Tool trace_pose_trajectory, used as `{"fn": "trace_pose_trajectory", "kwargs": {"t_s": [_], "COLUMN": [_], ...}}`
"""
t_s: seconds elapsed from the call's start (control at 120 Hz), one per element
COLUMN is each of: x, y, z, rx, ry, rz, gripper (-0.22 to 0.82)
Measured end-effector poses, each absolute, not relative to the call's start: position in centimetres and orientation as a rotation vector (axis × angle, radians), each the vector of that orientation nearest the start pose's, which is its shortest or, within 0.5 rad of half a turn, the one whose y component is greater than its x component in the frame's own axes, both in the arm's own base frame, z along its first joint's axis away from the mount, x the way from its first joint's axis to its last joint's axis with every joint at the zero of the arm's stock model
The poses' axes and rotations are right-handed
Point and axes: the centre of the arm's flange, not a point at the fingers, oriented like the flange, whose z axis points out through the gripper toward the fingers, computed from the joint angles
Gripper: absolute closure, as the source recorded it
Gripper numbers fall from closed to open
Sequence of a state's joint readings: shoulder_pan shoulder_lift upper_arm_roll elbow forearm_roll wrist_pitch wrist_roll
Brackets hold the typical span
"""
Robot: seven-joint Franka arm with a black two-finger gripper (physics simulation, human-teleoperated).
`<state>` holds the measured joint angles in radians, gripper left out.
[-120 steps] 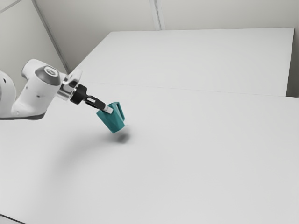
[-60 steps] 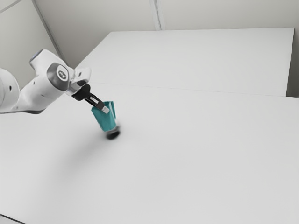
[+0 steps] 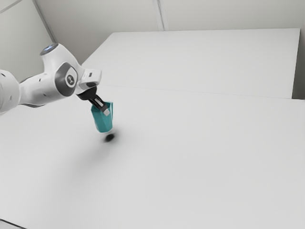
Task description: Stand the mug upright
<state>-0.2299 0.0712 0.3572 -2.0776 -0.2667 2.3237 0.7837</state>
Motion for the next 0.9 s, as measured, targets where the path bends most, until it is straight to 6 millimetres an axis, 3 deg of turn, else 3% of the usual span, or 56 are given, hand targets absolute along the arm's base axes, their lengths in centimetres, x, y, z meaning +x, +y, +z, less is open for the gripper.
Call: {"fn": "trace_pose_trajectory", "kwargs": {"t_s": [0.167,0.592,0.9], "x": [57.4,57.9,58.5], "y": [5.4,1.6,0.8], "z": [41.8,40.3,38.7], "rx": [-3.129,-3.157,-3.152], "ry": [0.727,0.655,0.610], "rz": [-0.436,-0.498,-0.506], "gripper": [0.79,0.79,0.79]}}
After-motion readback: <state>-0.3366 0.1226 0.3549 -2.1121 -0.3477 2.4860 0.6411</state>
